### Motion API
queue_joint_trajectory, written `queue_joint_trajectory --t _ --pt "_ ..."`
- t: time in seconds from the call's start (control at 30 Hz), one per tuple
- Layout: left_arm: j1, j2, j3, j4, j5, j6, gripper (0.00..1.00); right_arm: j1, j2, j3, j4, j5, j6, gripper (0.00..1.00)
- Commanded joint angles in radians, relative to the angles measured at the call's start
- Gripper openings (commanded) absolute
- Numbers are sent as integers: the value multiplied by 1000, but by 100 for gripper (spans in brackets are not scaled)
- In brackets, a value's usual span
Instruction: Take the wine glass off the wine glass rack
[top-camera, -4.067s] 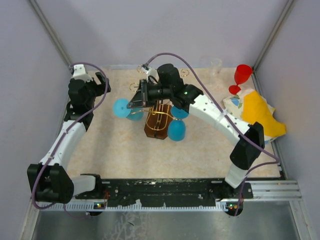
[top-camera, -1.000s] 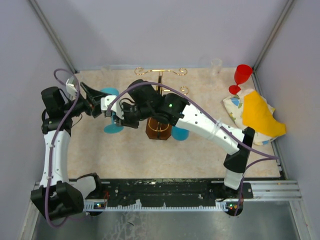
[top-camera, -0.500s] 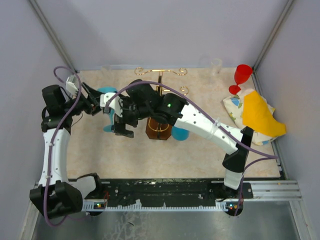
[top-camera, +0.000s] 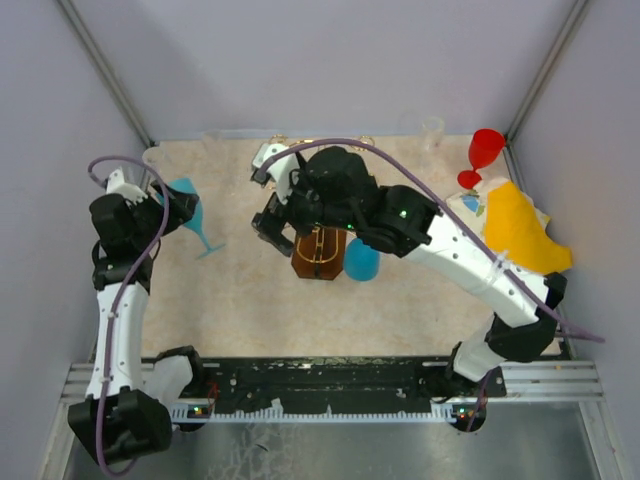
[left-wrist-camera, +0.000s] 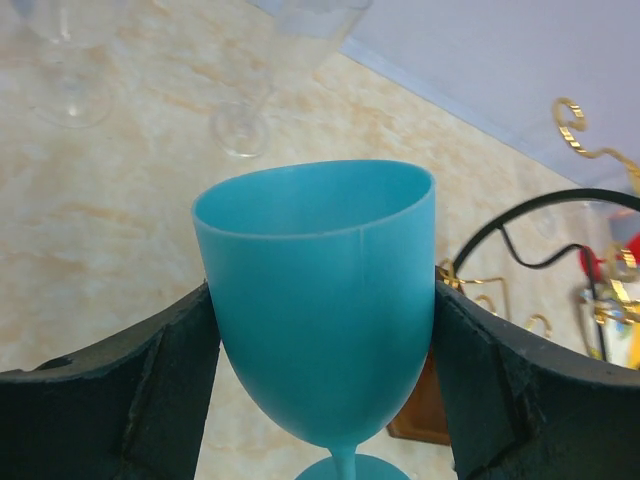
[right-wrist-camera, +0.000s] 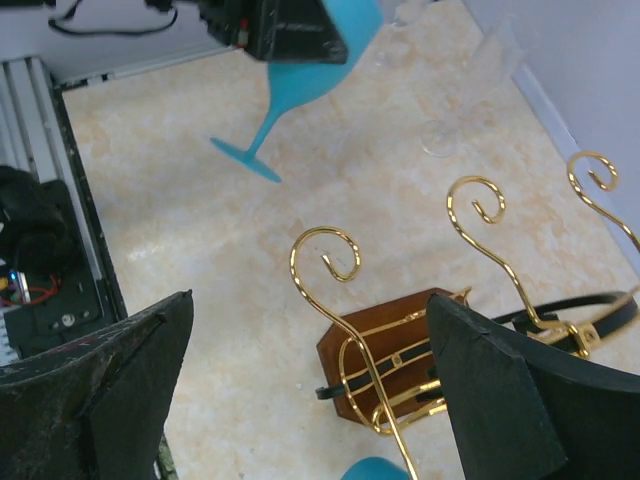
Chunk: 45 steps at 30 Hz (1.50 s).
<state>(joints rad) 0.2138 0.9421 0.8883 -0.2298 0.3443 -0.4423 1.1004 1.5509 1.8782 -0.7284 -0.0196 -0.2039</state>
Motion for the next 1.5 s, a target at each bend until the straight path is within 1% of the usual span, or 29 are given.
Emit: queue_joint_trajectory --t 0.0,0.1,0.23,0.33,0.4,0.47,0.53,0.6,0.73,0.9,1.07,1.17,1.27,1.37,1.47 --pt "-3 -23 -101 255 -135 65 82 -19 -101 9 -12 73 127 99" --pt "-5 30 -140 347 -155 124 82 -32 -180 -77 47 97 144 99" --pt "-9 75 -196 495 -146 162 83 -86 -225 -106 31 70 187 99" --pt "-33 103 -267 664 -155 211 83 -102 -248 -118 13 72 189 99" --pt "-66 128 -312 773 -185 279 84 -105 -261 -126 4 74 189 99" --pt "-93 155 -357 893 -212 348 86 -109 -273 -132 -11 82 189 99" --pt "-98 188 -403 1038 -246 375 89 -114 -284 -135 -25 87 184 99" --pt "-98 218 -443 1120 -255 390 91 -119 -297 -142 -38 97 178 99" --pt "-118 296 -479 1287 -315 383 93 -135 -328 -177 -47 110 168 99" --pt "-174 430 -467 1461 -396 453 93 -174 -336 -185 -95 107 204 99" --pt "-204 470 -448 1480 -420 453 92 -210 -379 -218 -105 112 252 99" --pt "-211 457 -442 1452 -420 443 93 -226 -416 -250 -99 129 293 99" --pt "-215 416 -443 1414 -430 444 94 -266 -424 -256 -143 101 368 99" --pt "-218 356 -441 1356 -446 440 97 -317 -423 -275 -202 41 474 95" --pt "-218 300 -424 1259 -460 442 99 -357 -437 -302 -264 53 568 89"
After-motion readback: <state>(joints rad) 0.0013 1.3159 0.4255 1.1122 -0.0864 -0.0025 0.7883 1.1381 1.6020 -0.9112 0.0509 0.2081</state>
